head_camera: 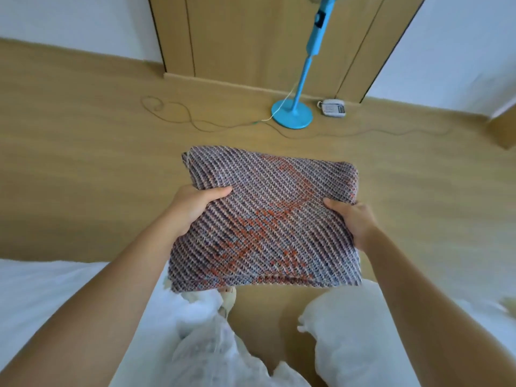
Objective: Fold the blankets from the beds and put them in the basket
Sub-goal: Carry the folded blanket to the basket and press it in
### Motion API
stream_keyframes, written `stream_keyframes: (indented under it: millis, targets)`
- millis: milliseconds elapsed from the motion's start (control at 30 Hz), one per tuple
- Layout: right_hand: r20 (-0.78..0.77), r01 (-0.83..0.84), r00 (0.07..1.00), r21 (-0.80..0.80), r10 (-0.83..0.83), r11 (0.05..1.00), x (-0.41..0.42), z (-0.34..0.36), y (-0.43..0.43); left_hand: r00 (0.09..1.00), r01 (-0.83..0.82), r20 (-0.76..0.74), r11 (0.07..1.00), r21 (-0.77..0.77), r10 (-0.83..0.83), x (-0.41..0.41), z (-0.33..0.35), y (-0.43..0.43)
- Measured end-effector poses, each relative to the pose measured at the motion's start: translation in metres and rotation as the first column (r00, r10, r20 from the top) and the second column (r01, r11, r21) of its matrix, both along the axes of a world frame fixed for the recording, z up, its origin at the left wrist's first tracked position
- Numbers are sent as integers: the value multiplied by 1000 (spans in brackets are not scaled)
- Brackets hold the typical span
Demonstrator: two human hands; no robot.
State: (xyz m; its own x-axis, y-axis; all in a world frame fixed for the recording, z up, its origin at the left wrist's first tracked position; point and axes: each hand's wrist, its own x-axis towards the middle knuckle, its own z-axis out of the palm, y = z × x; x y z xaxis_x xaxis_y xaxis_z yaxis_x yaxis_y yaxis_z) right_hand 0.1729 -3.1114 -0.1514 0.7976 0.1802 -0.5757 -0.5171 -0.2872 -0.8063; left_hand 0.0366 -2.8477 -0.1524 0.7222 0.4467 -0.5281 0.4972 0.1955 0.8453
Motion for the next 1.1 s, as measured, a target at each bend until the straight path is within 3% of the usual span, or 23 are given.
stream_keyframes:
  millis: [200,500,833,1100]
  targets:
    - [25,307,951,15,-307,952,63,17,-27,963,267,26,964,7,-267,146,15,1]
    - [27,625,779,42,-626,780,134,13,-105,827,562,17,827,16,-562,320,22,-75]
    - [74,798,593,83,-802,597,242,-4,-275,677,736,-2,677,6,-736,496,18,-261]
    - [47,844,519,126,-853,521,314,-7,-390,576,817,4,576,23,-818,602,23,-390]
